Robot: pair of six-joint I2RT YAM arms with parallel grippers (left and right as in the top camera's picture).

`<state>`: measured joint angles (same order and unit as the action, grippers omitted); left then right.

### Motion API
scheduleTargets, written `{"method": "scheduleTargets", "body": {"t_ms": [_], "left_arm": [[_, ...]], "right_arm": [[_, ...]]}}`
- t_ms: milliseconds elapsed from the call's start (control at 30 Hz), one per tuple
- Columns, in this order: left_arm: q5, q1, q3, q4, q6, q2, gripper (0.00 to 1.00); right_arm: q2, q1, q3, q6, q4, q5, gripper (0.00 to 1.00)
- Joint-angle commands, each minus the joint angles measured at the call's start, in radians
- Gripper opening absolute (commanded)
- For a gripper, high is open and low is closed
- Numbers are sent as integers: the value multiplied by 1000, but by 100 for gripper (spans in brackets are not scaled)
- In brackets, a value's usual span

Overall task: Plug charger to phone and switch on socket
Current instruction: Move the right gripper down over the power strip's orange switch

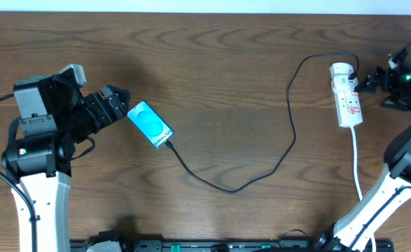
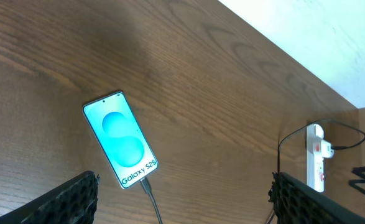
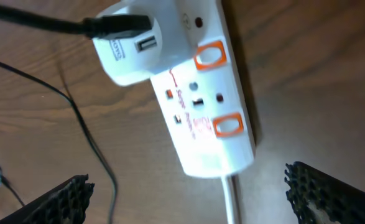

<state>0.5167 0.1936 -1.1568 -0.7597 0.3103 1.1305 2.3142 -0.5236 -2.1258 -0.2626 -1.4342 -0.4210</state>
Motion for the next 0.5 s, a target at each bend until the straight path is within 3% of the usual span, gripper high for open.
{"method": "scheduleTargets", "body": {"t_ms": [0, 233, 467], "left_arm": [[-5, 2, -5, -3, 2, -3, 89], [-5, 2, -5, -3, 2, -3, 89], [-5, 2, -5, -3, 2, -3, 89]], "right_arm": [[26, 32, -21, -76, 18, -40, 99], [37, 86, -21, -101, 82, -64, 99], [39, 113, -21, -32, 137, -60, 99]]}}
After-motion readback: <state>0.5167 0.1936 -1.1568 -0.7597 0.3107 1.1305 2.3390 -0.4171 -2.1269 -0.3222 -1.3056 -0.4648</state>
